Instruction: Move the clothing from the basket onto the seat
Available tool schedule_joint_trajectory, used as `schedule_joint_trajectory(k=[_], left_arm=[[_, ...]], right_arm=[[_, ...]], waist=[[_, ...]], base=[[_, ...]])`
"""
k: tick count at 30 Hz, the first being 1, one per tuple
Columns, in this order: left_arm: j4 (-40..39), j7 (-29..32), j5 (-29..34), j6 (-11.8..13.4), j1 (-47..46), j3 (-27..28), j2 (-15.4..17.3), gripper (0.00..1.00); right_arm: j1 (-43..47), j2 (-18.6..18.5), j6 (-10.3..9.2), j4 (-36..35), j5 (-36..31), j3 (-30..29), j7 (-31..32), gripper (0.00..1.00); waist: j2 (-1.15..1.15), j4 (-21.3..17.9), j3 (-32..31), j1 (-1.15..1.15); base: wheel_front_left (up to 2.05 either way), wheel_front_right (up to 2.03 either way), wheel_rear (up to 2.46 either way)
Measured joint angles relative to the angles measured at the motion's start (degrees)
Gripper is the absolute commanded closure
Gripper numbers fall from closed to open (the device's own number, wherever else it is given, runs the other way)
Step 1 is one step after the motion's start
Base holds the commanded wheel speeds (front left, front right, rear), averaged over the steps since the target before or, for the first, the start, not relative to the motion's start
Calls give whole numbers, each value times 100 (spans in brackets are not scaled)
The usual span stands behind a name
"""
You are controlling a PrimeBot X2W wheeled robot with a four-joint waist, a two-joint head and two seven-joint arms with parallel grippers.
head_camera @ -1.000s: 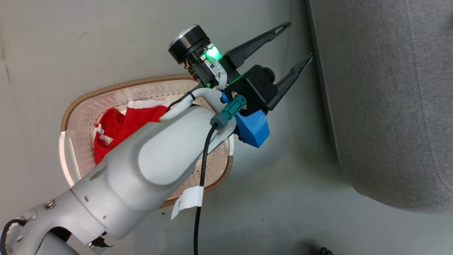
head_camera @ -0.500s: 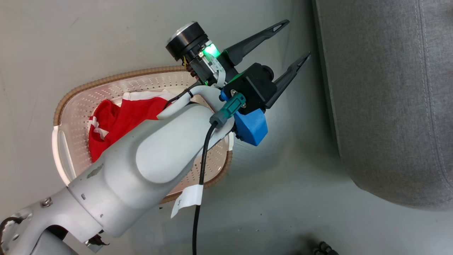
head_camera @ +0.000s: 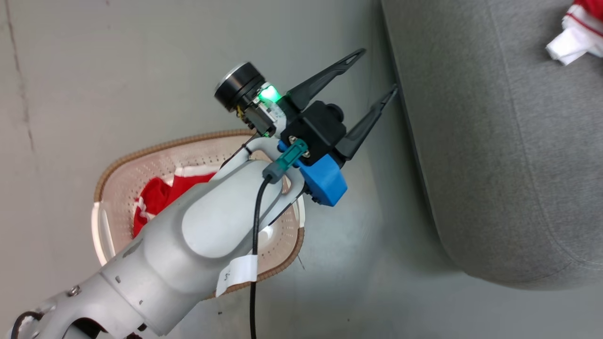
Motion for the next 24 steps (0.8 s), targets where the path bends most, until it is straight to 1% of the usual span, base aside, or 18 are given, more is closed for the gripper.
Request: schedule_joint_trajectory(k=[4, 7, 11, 19, 24], left_arm=[[34, -43, -130, 91, 317, 207, 54, 0], [-33, -46, -177, 143, 583, 398, 76, 0], [-299, -53, -163, 243, 989, 805, 110, 0], [-757, -54, 68, 428, 1946, 1824, 318, 0], [-881, -54, 214, 425, 2463, 2426, 396, 0]], right_arm=[[316, 158, 1, -555, -49, 441, -1, 0], [448, 209, 0, -783, -9, 757, -1, 0], [699, 267, 0, -1080, 87, 1312, -1, 0], [1034, 511, 0, -1352, 391, 2273, -1, 0], [1170, 654, 0, -1348, 519, 2654, -1, 0]], waist=[[0, -31, -424, 0], [0, -28, -746, 0], [0, 55, -1148, -1], [0, 439, -1784, -1], [0, 714, -2087, -1]], base=[[0, 0, 0], [0, 0, 0], [0, 0, 0], [0, 0, 0], [0, 0, 0]])
